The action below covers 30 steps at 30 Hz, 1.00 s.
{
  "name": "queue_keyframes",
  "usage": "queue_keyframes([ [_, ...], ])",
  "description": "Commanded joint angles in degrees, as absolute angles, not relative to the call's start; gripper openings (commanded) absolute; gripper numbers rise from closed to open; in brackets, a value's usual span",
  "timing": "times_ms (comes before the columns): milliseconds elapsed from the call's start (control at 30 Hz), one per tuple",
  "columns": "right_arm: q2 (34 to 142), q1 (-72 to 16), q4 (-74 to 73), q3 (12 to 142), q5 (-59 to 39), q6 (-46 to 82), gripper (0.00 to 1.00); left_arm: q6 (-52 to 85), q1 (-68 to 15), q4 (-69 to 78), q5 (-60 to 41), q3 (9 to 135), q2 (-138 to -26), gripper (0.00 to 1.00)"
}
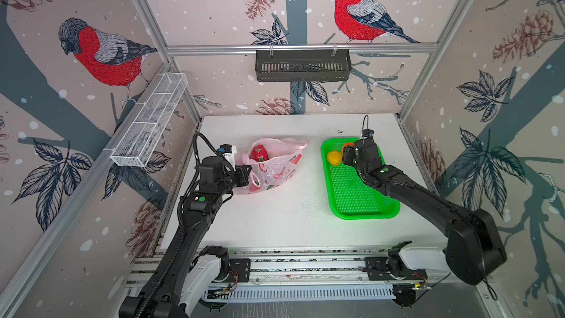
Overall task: Untie the knot of the plastic bag and take out the fruit
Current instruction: 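Lower the orange into the green basket beside the yellow fruit and open the right gripper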
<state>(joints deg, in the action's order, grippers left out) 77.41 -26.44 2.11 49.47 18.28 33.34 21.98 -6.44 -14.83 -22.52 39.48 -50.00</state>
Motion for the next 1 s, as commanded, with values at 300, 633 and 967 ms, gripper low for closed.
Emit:
queue_keyframes([
  [300,85.4,-21.5,1.3,49.9,17.1,32.7,0.27,21.0,-6.2,-13.1,-23.4,37.5,-48.7,0.00],
  [633,91.3,-19.8,-0.5,50.6,16.5,31.5,0.27,21.7,-6.2,-12.8,-23.3,37.4,-48.5,0.00],
  [967,96.5,-19.1,-2.1,53.2,15.7,31.0,0.31,22.2,-6.2,-12.8,-23.0,37.3,-48.4,0.00],
])
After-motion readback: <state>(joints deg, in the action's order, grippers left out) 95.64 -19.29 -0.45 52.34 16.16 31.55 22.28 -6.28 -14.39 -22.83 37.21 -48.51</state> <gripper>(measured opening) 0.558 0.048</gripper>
